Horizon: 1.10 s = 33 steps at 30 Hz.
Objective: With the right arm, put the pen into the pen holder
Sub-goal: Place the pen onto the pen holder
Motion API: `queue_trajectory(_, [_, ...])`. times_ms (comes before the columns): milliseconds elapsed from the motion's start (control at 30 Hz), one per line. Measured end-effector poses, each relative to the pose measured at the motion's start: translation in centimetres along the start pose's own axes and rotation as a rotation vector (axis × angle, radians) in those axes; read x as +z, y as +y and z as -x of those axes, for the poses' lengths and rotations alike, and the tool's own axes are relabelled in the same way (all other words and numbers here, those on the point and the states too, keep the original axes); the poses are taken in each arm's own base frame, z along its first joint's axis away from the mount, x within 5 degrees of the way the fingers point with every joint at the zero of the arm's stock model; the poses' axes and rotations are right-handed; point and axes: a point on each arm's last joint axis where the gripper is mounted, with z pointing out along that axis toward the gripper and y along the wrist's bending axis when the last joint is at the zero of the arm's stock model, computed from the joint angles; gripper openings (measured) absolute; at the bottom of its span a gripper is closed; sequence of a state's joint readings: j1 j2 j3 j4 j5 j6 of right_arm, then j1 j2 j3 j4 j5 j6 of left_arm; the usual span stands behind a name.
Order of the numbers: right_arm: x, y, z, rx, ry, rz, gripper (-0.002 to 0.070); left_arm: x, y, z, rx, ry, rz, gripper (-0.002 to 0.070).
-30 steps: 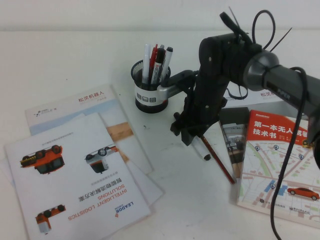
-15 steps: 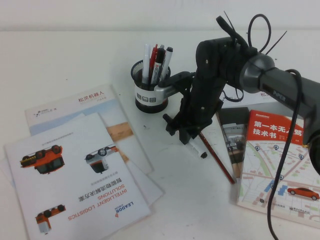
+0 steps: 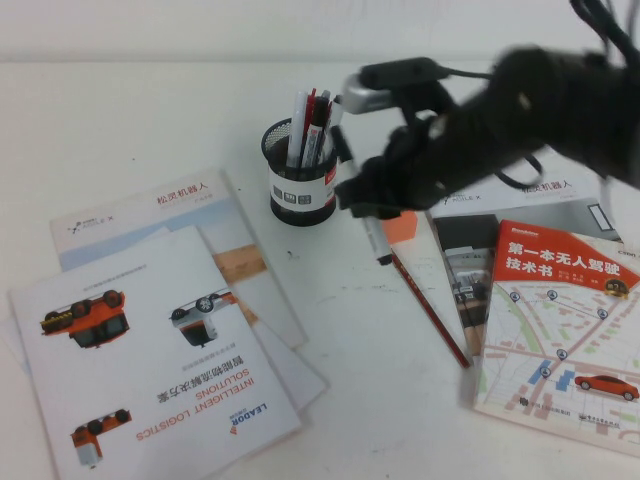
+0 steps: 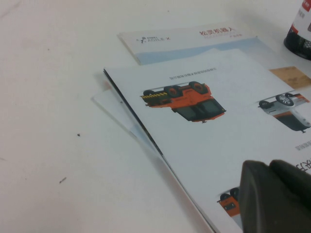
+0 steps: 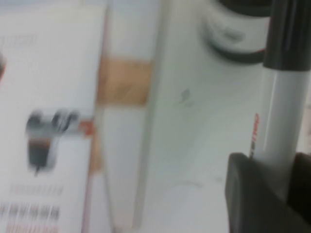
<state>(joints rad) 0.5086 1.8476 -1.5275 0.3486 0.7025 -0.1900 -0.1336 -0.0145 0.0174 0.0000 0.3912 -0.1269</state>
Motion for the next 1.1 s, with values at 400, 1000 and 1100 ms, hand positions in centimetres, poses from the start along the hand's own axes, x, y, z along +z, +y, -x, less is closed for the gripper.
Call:
queue_trajectory(400, [-2.0,-0.3,-4.4,-0.042,-0.78,-0.076,0.0125,0.0,0.0,0.0,0.0,0.0,0.0,-0.0003])
queue_trajectory(1000, [7.8,-0.2,0.5,-0.194,-1.03,0.061,0.0125,0.0,0.0,0.0,0.0,0.0,0.0,-0.0003])
queue_trajectory(1100, [8.1,-0.2,0.7,-0.194,-1.028,0.06,0.0125,0.0,0.0,0.0,0.0,0.0,0.0,-0.0003])
